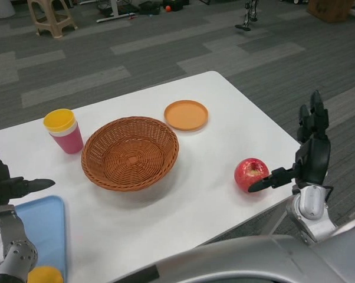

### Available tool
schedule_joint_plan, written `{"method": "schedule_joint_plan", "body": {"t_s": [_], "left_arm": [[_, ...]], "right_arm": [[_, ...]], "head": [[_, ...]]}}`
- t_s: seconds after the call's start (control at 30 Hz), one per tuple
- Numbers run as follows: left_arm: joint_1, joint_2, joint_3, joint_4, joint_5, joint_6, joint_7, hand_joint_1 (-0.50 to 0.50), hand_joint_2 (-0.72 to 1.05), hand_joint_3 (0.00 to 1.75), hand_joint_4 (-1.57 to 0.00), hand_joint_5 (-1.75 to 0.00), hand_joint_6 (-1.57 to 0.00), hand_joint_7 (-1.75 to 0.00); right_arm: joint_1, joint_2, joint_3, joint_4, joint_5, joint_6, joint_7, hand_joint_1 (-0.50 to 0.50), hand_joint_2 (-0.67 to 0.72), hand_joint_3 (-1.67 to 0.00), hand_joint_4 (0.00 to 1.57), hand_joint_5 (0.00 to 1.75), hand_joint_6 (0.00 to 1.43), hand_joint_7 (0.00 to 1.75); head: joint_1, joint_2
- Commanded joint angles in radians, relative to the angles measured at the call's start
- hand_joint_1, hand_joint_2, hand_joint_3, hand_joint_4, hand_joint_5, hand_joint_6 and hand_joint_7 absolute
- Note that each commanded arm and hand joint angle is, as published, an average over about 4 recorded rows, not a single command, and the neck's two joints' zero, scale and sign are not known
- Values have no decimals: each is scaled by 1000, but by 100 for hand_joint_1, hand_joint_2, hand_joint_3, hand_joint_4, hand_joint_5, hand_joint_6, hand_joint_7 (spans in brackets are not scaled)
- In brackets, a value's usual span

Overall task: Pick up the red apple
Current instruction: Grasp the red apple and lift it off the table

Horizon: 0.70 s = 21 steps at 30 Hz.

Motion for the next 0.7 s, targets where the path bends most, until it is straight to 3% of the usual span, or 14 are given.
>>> {"method": "schedule_joint_plan", "body": {"t_s": [0.03,0.27,0.43,0.57,0.7], "left_arm": [[-17,12,-1,14,-6,-11,4,-30,-35,0,0,-72,0,-21],[-19,13,-5,16,-6,-10,4,-30,-33,0,0,-72,0,-21],[-20,13,-7,16,-6,-9,4,-28,-28,0,0,-72,0,-21],[-21,13,-7,16,-6,-9,5,-28,-28,0,0,-72,0,-21],[-24,13,-10,17,-6,-9,5,-28,-28,0,0,-72,0,-21]], "right_arm": [[28,32,-46,38,-9,-33,35,-46,57,0,1,0,0,0],[52,65,-48,95,-16,-39,71,-46,53,0,0,0,0,0],[34,89,-31,159,-16,-39,98,-46,53,0,0,0,0,0],[-25,104,1,255,-13,-40,134,-46,53,0,0,0,0,0],[-109,114,19,369,-10,-40,206,-46,53,0,0,0,0,0]], "head": [[-27,3],[-41,10],[-62,20],[-99,21],[-126,30]]}}
